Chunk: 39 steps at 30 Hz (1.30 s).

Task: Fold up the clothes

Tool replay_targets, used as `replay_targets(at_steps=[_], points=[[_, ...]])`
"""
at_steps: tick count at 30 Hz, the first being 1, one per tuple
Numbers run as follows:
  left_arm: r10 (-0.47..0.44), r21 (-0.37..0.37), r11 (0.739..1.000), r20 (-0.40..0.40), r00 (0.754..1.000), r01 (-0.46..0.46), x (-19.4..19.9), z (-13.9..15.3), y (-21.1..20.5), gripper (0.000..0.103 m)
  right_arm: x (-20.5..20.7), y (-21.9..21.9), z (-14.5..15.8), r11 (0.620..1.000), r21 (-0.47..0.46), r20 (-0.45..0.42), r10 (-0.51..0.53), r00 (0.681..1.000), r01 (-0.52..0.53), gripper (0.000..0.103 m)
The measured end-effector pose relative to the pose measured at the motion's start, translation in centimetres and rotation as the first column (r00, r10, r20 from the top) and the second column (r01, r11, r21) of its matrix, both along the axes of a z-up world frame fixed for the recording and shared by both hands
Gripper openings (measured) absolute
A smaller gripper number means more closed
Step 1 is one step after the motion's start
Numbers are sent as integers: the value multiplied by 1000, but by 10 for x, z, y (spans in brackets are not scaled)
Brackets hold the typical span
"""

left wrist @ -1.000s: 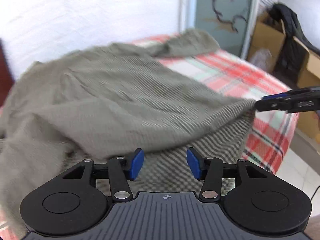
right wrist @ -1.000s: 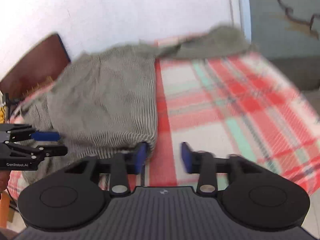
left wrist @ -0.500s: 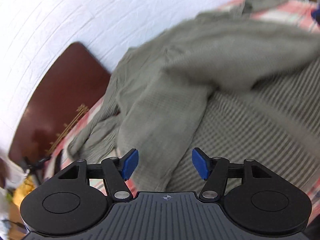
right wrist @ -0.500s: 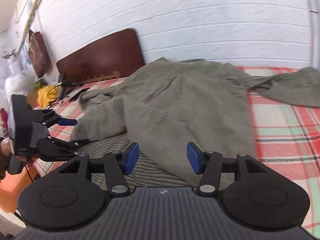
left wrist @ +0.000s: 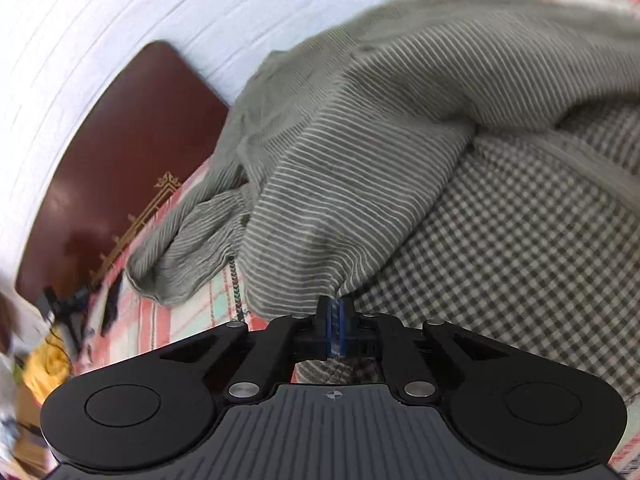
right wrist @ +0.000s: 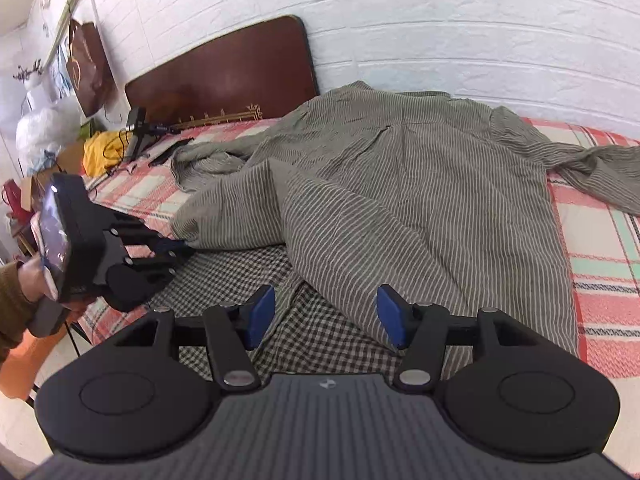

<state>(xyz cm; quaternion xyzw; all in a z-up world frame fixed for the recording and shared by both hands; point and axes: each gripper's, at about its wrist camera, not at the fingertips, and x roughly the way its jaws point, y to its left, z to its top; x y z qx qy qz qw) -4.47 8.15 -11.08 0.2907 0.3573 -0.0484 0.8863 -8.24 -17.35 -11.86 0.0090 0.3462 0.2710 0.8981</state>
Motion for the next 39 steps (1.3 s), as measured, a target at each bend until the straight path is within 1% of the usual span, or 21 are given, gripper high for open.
replay_targets(at_steps=[1, 2, 3, 4, 8, 10, 11, 12, 13, 14, 15, 19, 21, 23, 24, 28, 30, 31, 34, 37, 39], points=[[6, -67, 998, 4, 1000, -6, -4, 10, 7, 0, 1, 2, -1, 1000, -24, 10, 2, 1000, -1, 61], [9, -140, 990, 11, 1000, -7, -10, 20, 13, 0, 1, 4, -2, 999, -50, 23, 5, 1000, -3, 61], [12, -212, 977, 20, 1000, -7, -18, 32, 20, 0, 1, 7, -3, 997, -80, 37, 17, 999, -14, 61], [22, -258, 966, 32, 999, -13, -25, 41, 26, 0, 0, 10, -3, 993, -111, 52, 32, 998, -26, 61], [81, -378, 925, 82, 993, -44, -55, 72, 46, 0, 0, 27, -13, 966, -250, 110, 95, 989, -65, 61], [105, -421, 905, 79, 991, -62, -60, 79, 57, 0, 2, 35, -20, 944, -320, 138, 124, 983, -74, 59], [115, -438, 896, 73, 991, -72, -60, 80, 62, 0, 3, 38, -24, 933, -351, 150, 135, 979, -75, 53], [125, -445, 892, 66, 990, -83, -60, 79, 66, 0, 5, 40, -27, 924, -376, 156, 143, 977, -76, 39], [135, -444, 891, 59, 989, -95, -60, 77, 69, 0, 7, 41, -28, 917, -391, 153, 152, 977, -81, 31], [144, -443, 890, 53, 988, -106, -61, 75, 71, 0, 9, 40, -28, 919, -386, 146, 146, 979, -80, 11], [154, -443, 889, 46, 987, -118, -61, 73, 74, 0, 11, 38, -26, 923, -377, 138, 137, 981, -76, 2], [177, -414, 897, 11, 984, -157, -62, 62, 74, 0, 9, 17, -2, 961, -273, 155, 79, 985, -34, 2], [184, -394, 903, -5, 983, -172, -64, 56, 73, 0, 3, 5, 12, 975, -215, 151, 83, 985, -50, 2], [191, -390, 902, -23, 981, -185, -65, 51, 76, 0, -4, -8, 27, 986, -155, 146, 91, 985, -68, 2], [194, -390, 901, -32, 980, -191, -65, 49, 77, 0, -8, -11, 31, 985, -148, 140, 106, 984, -85, 2], [211, -385, 897, -55, 976, -216, -69, 42, 83, 0, -11, -7, 19, 968, -208, 85, 159, 984, -138, 2], [209, -360, 907, -66, 976, -218, -70, 38, 82, 1, -6, -5, 7, 963, -223, 35, 162, 986, -150, 2], [207, -346, 913, -71, 976, -218, -71, 35, 81, 3, -5, -4, 4, 962, -226, 17, 162, 987, -154, 2], [178, -283, 939, -85, 980, -195, -74, 28, 74, 27, -3, -1, -3, 957, -241, -12, 166, 986, -164, 2], [113, -224, 967, -57, 992, -123, -85, 28, 62, 28, -8, -4, 1, 955, -250, 12, 165, 986, -157, 6], [59, -184, 981, -31, 998, -64, -93, 31, 53, 32, -13, -4, 6, 949, -262, 38, 191, 981, -174, 10]])
